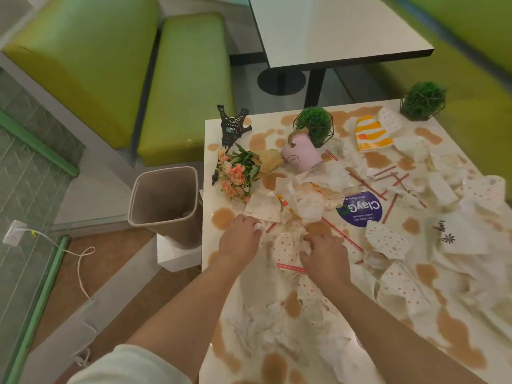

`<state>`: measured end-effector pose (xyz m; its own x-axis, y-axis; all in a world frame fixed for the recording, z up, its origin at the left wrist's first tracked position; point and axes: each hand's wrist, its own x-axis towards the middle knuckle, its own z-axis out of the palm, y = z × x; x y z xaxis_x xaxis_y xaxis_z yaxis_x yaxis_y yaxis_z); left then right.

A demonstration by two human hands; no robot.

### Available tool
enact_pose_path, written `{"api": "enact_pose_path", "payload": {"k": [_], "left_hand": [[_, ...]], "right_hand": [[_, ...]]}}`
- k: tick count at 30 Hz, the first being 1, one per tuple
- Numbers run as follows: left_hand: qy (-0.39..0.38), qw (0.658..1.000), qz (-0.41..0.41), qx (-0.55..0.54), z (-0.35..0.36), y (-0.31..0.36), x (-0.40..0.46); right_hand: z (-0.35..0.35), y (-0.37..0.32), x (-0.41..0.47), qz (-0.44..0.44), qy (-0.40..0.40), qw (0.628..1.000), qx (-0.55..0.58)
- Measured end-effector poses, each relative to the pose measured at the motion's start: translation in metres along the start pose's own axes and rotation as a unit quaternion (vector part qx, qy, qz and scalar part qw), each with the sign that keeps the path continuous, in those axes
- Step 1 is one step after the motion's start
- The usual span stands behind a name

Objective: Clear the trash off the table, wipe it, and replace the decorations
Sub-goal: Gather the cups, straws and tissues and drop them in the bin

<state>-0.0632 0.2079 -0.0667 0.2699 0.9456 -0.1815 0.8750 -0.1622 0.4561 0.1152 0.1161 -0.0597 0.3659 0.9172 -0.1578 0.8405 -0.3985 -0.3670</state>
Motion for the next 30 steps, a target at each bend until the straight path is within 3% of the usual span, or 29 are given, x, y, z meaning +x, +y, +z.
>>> {"api": "enact_pose_path", "payload": {"k": [9, 16, 19, 26, 30], "left_hand": [[0.033, 0.976, -0.062, -0.207, -0.011, 0.009, -0.011], [0.081, 0.966, -0.112, -0.219, -0.036, -0.005, -0.019], [0.079, 0.965, -0.138, -0.207, -0.049, -0.020, -0.020], [0.067, 0.932, -0.140, -0.328, -0.083, -0.080, -0.014], [0.068, 0.933, -0.161, -0.313, -0.102, -0.128, -0.003]], "right_hand": [[-0.011, -0.019, -0.003, -0.038, 0.021, 0.970, 0.238], [-0.016, -0.049, 0.002, 0.012, -0.007, 0.916, 0.400], [-0.014, -0.069, 0.006, 0.013, -0.011, 0.909, 0.416], [0.005, -0.145, 0.020, 0.048, -0.056, 0.892, 0.445], [0.019, -0.195, 0.031, 0.036, -0.064, 0.888, 0.455]]}}
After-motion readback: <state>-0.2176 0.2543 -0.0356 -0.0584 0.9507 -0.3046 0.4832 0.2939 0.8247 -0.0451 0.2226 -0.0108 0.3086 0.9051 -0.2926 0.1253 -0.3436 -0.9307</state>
